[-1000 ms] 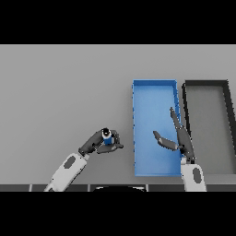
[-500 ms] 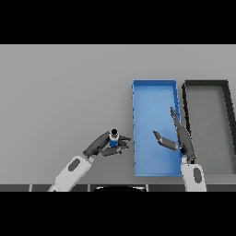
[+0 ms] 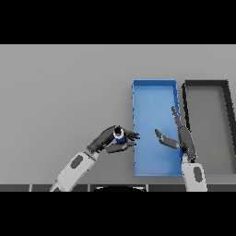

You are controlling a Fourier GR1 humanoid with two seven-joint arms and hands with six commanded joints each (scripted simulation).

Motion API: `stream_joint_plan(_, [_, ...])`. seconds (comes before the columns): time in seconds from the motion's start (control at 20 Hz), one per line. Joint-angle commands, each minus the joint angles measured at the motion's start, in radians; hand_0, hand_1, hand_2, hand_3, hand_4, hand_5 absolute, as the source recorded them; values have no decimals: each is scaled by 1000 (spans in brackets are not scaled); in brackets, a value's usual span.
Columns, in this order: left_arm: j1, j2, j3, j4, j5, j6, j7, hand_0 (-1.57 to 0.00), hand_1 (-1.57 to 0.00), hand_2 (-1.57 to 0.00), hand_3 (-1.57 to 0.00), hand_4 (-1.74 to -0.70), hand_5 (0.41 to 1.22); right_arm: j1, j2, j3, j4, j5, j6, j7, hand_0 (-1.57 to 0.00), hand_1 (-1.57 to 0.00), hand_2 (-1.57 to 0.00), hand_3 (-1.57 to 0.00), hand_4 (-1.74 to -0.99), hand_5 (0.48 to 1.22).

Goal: Pick up the blue pipe and place it into the blue bin.

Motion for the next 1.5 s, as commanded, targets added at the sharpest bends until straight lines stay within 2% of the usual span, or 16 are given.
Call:
stream_joint_plan(0.0, [-7,-8,3,-8,5,-3,27,-1564,-1566,-1566,-1565,-1473,1219,7,1,2,-6,-6,6,-8,1,1,1,1,-1124,569])
stream_joint_plan(0.25, [-3,-17,9,-24,-3,-40,66,-1569,-1569,-1569,-1569,-1473,1220,10,-1,7,-27,14,-8,-1,1,1,1,1,-1122,578])
stream_joint_plan(0.35, [8,-15,16,-33,-9,-49,58,-1570,-1570,-1570,-1570,-1474,1220,18,-10,6,-42,22,-12,2,1,1,1,1,-1123,578])
stream_joint_plan(0.4, [10,-15,21,-35,-8,-56,63,-1570,-1570,-1570,-1570,-1474,1220,19,-13,9,-60,25,-12,15,1,1,1,1,-1133,578])
stream_joint_plan(0.45, [10,-15,29,-24,-11,-64,57,-1570,-1570,-1570,-1570,-1474,1220,18,-11,5,-40,25,-15,18,1,1,1,1,-1157,578])
stream_joint_plan(0.55, [16,-33,21,-26,-32,-66,48,-1570,-1571,-1571,-1571,-1474,1220,27,-24,3,-60,26,-10,2,1,-3,1,1,-1191,577])
stream_joint_plan(0.6, [31,-31,21,-30,-39,-68,40,-1571,-1571,-1571,-1571,-1474,1221,16,-14,3,-55,11,-6,1,1,-11,-3,1,-1194,572])
stream_joint_plan(0.7, [20,-33,38,-28,-41,-77,40,-1571,-1571,-1571,-1571,-1475,1221,16,-13,-17,-92,-76,37,-64,1,-22,-30,1,-1166,571])
stream_joint_plan(0.75, [15,-35,48,-17,-50,-75,48,-1571,-1571,-1571,-1571,-1475,1221,6,-11,-18,-112,-124,66,-77,1,-17,-32,1,-1172,579])
stream_joint_plan(0.8, [24,-33,44,-18,-57,-86,43,-1571,-1571,-1571,-1571,-1475,1221,-7,-41,-34,-149,-174,100,-84,1,-14,-25,1,-1175,592])
stream_joint_plan(0.95, [33,-51,41,-27,-77,-90,49,-1571,-1571,-1571,-1571,-1474,1221,-38,-129,-25,-244,-253,193,-19,1,-6,-12,1,-1165,589])
stream_joint_plan(1.0, [30,-53,45,-28,-81,-95,53,-1571,-1571,-1571,-1571,-1474,1221,-55,-148,-10,-280,-285,217,38,1,-5,-10,1,-1171,579])
stream_joint_plan(1.1, [37,-47,53,-39,-83,-112,50,-1571,-1571,-1571,-1571,-1473,1221,-94,-195,20,-343,-318,260,116,1,-3,-6,1,-1185,554])
stream_joint_plan(1.2, [44,-45,62,-56,-82,-123,62,-1571,-1571,-1571,-1571,-1473,1221,-120,-227,63,-399,-324,297,150,1,-1,-3,1,-1205,539])
stream_joint_plan(1.4, [46,-69,64,-44,-118,-130,62,-1571,-1571,-1571,-1571,-1474,1221,-203,-254,114,-417,-366,348,223,1,0,-1,1,-1256,523])
stream_joint_plan(1.45, [40,-80,68,-42,-122,-130,72,-1571,-1571,-1571,-1571,-1474,1221,-232,-248,134,-413,-367,351,245,1,0,0,1,-1249,524])
